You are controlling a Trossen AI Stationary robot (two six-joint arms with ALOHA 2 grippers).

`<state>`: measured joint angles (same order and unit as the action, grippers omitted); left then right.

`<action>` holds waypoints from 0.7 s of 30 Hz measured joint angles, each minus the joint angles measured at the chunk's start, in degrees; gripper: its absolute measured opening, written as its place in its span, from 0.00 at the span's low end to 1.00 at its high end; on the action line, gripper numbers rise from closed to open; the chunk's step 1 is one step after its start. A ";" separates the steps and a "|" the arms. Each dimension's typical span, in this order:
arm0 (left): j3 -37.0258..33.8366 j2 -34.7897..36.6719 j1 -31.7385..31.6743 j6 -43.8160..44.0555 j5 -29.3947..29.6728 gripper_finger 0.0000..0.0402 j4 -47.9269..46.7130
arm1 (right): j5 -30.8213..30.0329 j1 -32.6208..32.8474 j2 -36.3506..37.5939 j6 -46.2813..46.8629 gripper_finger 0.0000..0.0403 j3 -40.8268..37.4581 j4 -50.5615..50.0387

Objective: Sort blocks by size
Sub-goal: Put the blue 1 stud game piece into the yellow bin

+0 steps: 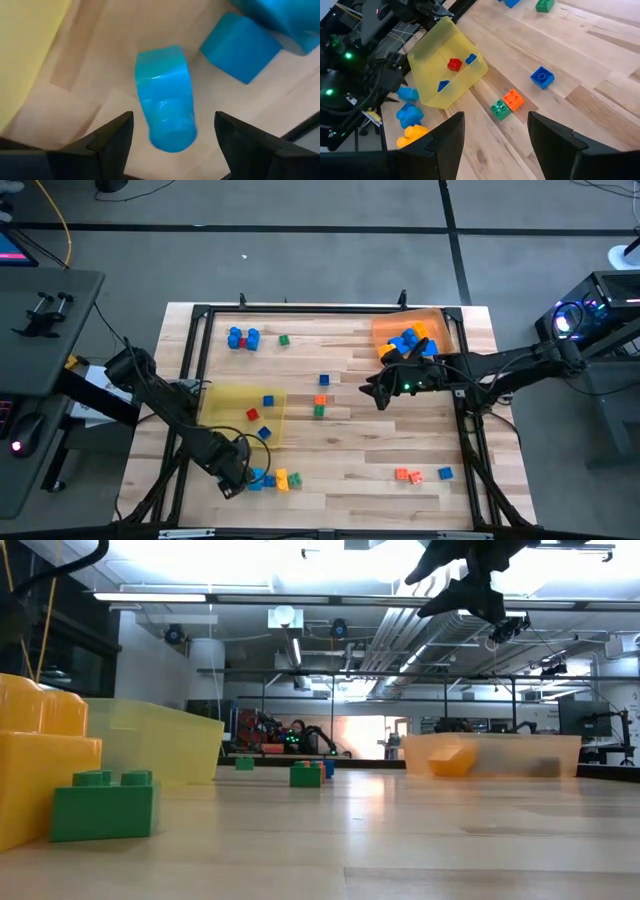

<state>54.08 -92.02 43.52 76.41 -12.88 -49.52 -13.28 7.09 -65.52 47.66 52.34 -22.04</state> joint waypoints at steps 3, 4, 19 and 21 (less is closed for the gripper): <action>0.00 -0.01 -0.01 1.49 0.09 0.66 0.21 | -0.02 -0.08 0.00 -0.11 0.52 0.00 -0.02; 0.00 -0.01 -0.01 1.93 0.30 0.66 0.22 | 0.00 -0.08 0.00 -0.11 0.52 0.00 -0.02; 0.00 -2.59 1.45 13.11 3.08 0.66 0.47 | 0.02 -0.06 0.00 -0.45 0.52 0.00 -0.02; 0.00 -4.07 1.87 13.06 1.97 0.64 1.70 | 0.04 -0.06 0.00 -1.16 0.52 0.00 -0.02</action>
<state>54.08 -96.09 45.38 89.47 -10.91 -47.82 -13.23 7.03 -65.52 46.50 52.34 -22.06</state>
